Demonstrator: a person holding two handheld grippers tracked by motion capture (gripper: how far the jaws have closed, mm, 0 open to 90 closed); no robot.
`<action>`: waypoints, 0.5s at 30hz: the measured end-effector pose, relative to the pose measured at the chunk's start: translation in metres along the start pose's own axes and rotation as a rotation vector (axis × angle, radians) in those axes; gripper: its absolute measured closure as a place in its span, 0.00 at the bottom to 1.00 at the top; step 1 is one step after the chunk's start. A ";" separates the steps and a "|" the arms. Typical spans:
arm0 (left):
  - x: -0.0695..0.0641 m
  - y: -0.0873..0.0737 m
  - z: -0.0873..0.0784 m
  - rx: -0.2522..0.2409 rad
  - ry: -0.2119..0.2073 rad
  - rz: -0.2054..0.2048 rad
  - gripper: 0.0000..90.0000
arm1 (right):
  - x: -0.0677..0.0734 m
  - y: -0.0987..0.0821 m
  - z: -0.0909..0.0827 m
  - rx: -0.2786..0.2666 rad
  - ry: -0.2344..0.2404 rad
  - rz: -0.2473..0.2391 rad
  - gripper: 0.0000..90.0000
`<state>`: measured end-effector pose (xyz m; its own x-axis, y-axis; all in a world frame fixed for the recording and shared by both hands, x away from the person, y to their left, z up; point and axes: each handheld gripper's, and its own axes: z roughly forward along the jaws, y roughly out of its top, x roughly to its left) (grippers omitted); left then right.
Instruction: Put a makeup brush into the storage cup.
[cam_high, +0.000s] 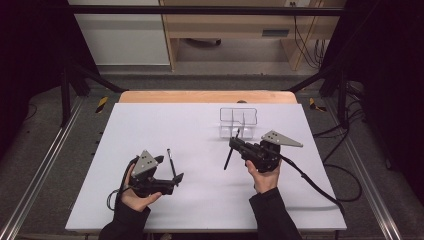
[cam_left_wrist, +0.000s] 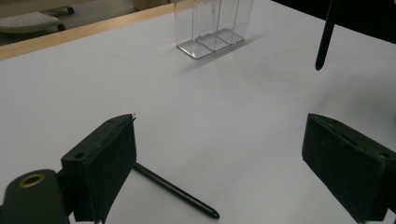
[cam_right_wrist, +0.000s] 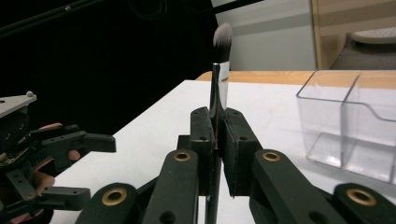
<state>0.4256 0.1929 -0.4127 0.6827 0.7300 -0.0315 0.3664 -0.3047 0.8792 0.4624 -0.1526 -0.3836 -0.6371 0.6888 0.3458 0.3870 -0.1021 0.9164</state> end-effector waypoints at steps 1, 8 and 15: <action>0.002 0.000 -0.001 -0.002 0.002 -0.002 0.10 | 0.000 0.000 0.000 0.000 0.000 0.000 0.93; 0.013 -0.002 -0.007 -0.004 0.025 -0.016 0.10 | -0.005 0.003 0.001 0.007 -0.034 -0.025 0.93; 0.020 -0.003 -0.011 0.002 0.046 -0.016 0.10 | -0.011 0.009 0.001 -0.006 -0.064 -0.036 0.93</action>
<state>0.4315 0.2155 -0.4104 0.6469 0.7622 -0.0238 0.3785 -0.2938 0.8777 0.4738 -0.1603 -0.3797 -0.6069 0.7363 0.2992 0.3605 -0.0805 0.9293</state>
